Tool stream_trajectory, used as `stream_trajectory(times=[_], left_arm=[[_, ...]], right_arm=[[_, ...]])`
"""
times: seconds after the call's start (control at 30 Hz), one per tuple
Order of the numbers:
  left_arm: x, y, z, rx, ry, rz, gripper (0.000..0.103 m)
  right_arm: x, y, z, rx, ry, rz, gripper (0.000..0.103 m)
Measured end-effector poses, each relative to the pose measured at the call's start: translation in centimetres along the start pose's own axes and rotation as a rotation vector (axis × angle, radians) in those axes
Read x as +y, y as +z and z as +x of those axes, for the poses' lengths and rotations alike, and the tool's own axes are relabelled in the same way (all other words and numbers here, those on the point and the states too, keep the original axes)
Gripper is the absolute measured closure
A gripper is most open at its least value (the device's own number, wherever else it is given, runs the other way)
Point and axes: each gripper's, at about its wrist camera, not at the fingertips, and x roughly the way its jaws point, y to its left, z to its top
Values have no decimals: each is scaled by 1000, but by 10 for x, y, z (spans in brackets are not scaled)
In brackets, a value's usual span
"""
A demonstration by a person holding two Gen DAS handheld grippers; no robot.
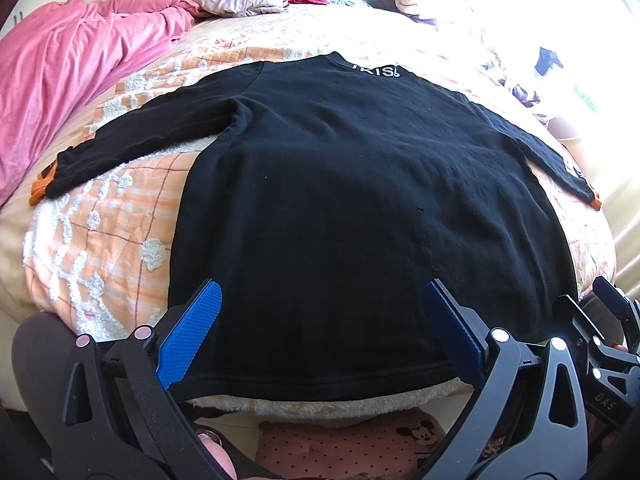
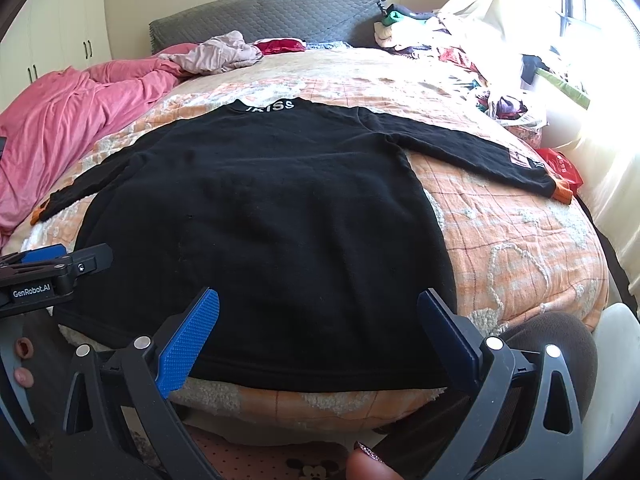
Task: Fold small clothes
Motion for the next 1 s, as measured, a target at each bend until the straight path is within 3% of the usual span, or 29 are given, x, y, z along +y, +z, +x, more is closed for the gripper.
stream_trajectory(times=[1.0], left_arm=[[1,-1,-1,2,-6,-4,8]], right_arm=[[2,0,-2,0,-7,-8,4]])
